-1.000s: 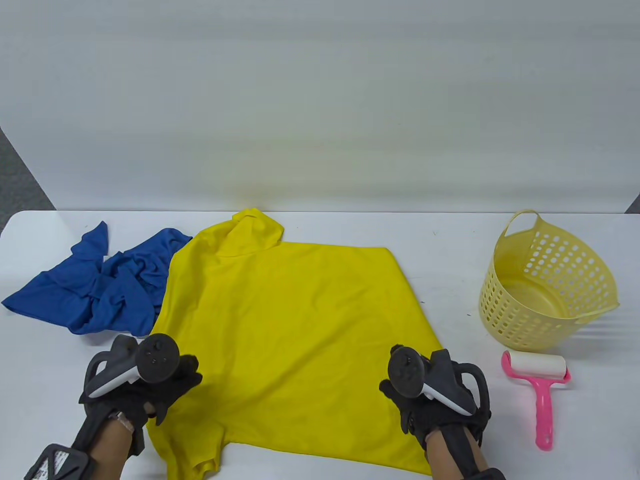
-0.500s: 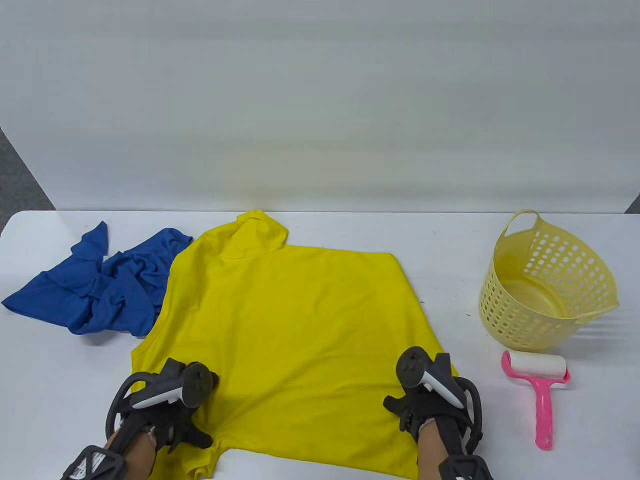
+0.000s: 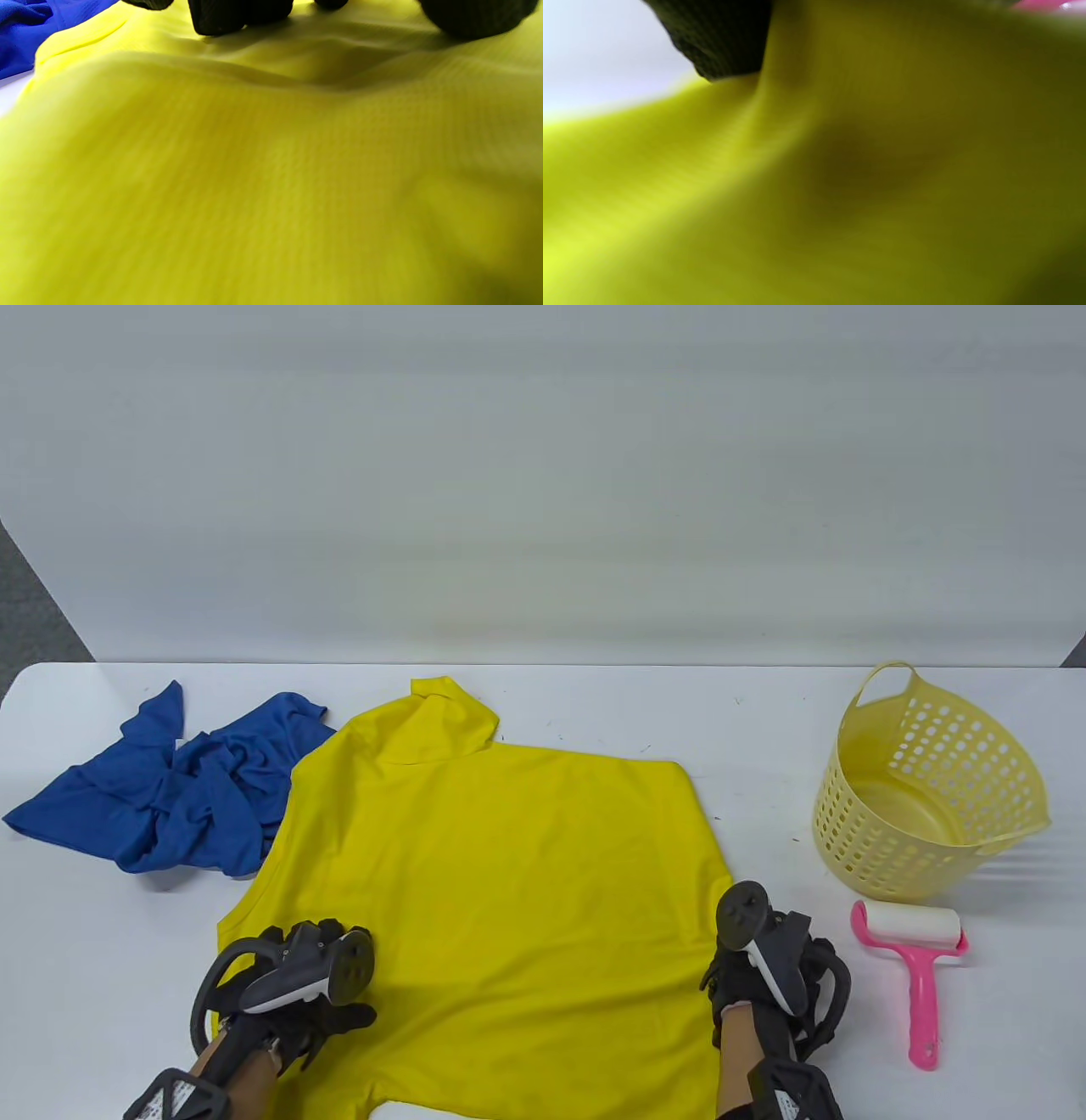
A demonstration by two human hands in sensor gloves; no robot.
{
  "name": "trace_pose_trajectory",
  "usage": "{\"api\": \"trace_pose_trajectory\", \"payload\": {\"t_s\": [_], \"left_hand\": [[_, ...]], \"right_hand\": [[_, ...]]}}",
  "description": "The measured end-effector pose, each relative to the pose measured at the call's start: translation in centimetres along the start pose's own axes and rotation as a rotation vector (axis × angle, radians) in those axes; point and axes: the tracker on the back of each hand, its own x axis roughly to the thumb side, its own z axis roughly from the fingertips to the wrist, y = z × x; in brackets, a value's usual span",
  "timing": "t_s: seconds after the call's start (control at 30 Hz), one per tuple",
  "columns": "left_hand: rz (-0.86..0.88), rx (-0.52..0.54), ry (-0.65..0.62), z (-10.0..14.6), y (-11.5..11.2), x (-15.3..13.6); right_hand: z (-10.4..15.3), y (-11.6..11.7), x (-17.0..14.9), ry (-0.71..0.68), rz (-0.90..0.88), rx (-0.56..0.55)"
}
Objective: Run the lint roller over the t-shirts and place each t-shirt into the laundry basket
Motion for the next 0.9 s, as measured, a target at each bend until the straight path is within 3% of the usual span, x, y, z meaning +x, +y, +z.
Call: {"api": "trace_pose_trajectory", "payload": {"t_s": [0.03, 0.07, 0.1, 0.17, 0.23, 0.27, 0.3, 0.33, 0.4, 0.43, 0.5, 0.57, 0.6, 0.67, 0.73, 0.77, 0.83, 0.9], "left_hand": [[-0.014, -0.004, 0.005, 0.0, 0.0, 0.2], [-0.02, 0.001, 0.008, 0.0, 0.0, 0.3], [-0.021, 0.006, 0.012, 0.0, 0.0, 0.4], [-0.017, 0.006, 0.009, -0.1, -0.1, 0.5], [-0.015, 0.004, 0.006, -0.1, -0.1, 0.5], [-0.012, 0.004, 0.004, -0.1, -0.1, 0.5], [-0.009, 0.004, 0.003, -0.1, -0.1, 0.5], [-0.004, 0.002, 0.002, 0.0, -0.2, 0.5], [-0.002, 0.0, 0.0, 0.0, -0.3, 0.4], [-0.002, -0.001, 0.0, 0.0, -0.3, 0.4], [-0.008, -0.001, 0.001, -0.1, -0.2, 0.5], [-0.014, 0.0, 0.004, -0.1, -0.2, 0.6], [-0.017, 0.001, 0.004, -0.2, -0.2, 0.6], [-0.02, 0.004, 0.003, -0.3, -0.1, 0.8], [-0.023, 0.0, 0.003, -0.3, -0.1, 0.8], [-0.022, -0.003, 0.003, -0.2, -0.2, 0.8], [-0.02, -0.008, 0.002, -0.2, -0.2, 0.8], [-0.016, -0.011, 0.0, -0.1, -0.2, 0.8]], "right_hand": [[0.7, -0.9, 1.3, -0.105, -0.184, -0.043], [1.4, -1.4, 2.6, -0.231, -0.26, -0.095], [2.9, -2.3, 5.3, -0.39, -0.252, -0.187], [6.1, -2.7, 9.9, -0.681, -0.033, -0.185], [10.0, -1.2, 14.5, -1.038, 0.251, -0.012], [12.2, 0.3, 16.3, -1.217, 0.424, 0.254], [13.2, 1.1, 16.9, -1.245, 0.505, 0.427], [14.0, 1.8, 16.9, -1.177, 0.506, 0.583], [13.2, 1.4, 16.5, -1.089, 0.298, 0.557], [12.4, 0.9, 16.1, -1.016, 0.225, 0.509], [9.6, -0.4, 14.2, -0.754, 0.05, 0.271], [8.0, -0.1, 12.9, -0.584, -0.057, 0.102], [7.4, 0.4, 12.7, -0.545, -0.044, 0.113], [5.9, 2.5, 13.0, -0.406, 0.074, 0.374], [5.1, 4.5, 13.8, -0.377, 0.111, 0.59], [5.1, 5.4, 14.4, -0.361, 0.092, 0.625], [5.3, 6.8, 15.5, -0.349, 0.092, 0.579], [5.8, 8.0, 16.5, -0.425, 0.32, 0.454]]}}
